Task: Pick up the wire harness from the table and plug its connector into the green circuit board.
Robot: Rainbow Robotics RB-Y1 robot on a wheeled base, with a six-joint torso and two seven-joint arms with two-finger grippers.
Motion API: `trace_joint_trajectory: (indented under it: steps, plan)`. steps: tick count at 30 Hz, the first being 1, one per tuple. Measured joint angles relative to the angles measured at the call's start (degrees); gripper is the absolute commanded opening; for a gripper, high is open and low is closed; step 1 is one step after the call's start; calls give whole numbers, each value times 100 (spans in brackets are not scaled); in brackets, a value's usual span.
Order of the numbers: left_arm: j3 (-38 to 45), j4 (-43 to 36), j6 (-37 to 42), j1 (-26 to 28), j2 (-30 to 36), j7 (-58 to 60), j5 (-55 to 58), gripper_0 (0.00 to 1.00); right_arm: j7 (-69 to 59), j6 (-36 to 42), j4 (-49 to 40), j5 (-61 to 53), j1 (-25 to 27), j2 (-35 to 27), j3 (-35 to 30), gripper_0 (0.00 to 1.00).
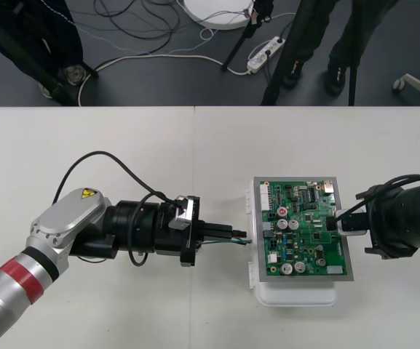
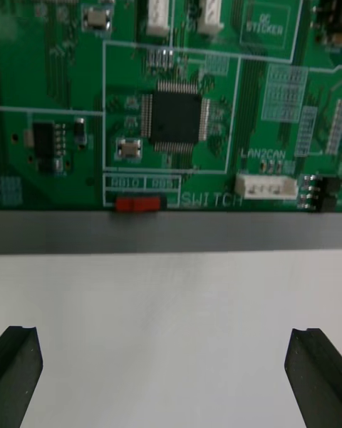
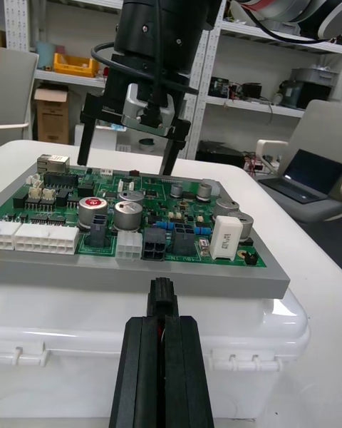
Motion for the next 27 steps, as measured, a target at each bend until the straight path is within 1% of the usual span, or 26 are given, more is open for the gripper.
trace_joint_trajectory:
  steps: [9, 16, 27]
  plan:
    - [0, 6, 110, 41, -136, 0, -37, 0, -192, 0, 23, 205, -50, 198, 180, 100]
    - [0, 8, 136, 41, -203, 0, -70, 0, -194, 0, 25, 335, -103, 234, 357, 100]
    - [0, 10, 194, 41, -274, 0, -147, 0, -348, 0, 25, 336, -117, 299, 382, 100]
